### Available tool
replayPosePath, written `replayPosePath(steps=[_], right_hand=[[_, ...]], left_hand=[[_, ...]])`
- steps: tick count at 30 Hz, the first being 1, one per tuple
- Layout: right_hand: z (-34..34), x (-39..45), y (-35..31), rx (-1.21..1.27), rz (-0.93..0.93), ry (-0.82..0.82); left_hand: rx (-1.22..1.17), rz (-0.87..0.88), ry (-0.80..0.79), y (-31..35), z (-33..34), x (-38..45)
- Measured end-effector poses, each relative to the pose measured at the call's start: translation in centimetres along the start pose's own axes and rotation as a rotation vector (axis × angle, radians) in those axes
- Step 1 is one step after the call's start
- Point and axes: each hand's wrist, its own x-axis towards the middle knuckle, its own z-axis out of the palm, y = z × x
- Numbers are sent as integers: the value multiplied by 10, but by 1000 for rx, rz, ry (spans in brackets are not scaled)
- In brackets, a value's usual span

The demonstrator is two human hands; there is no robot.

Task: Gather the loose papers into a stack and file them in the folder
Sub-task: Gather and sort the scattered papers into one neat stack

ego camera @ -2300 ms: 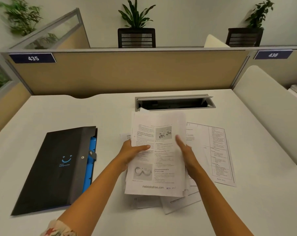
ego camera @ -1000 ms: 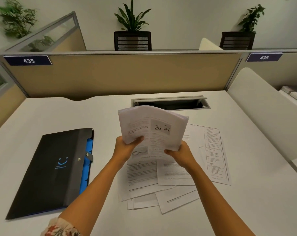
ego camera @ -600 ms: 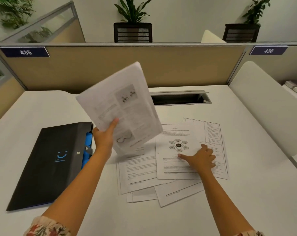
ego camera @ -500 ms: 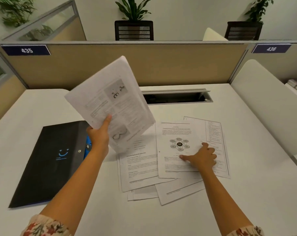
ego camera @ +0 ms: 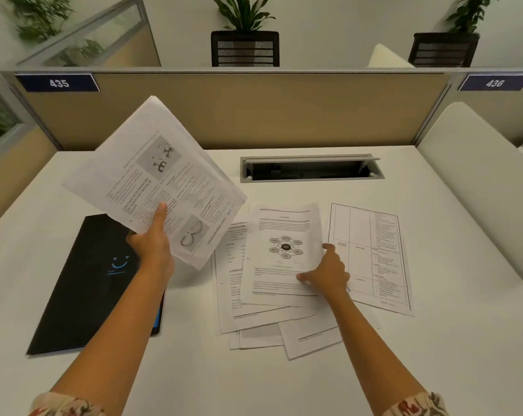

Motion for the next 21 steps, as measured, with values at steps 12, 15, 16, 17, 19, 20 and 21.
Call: replayPosePath(steps=[12, 15, 16, 17, 19, 20, 21], right_hand=[[40, -25, -39, -211, -8, -100], [43, -26, -44, -223, 17, -92], [43, -26, -46, -209, 33, -99], [43, -25, -47, -190, 52, -108], [42, -23, -49, -144, 81, -127], [42, -21, -49, -126, 93, -134], [42, -20, -49, -117, 105, -140]], left_hand=[[-19, -23, 67, 4, -14, 3], [-19, -14, 62, 4, -16, 3], [-22, -12, 62, 5, -16, 4], [-26, -12, 64, 5, -17, 4], [-32, -16, 73, 6, -18, 4], [-34, -19, 76, 7, -19, 4], [-35, -20, 77, 7, -19, 3]])
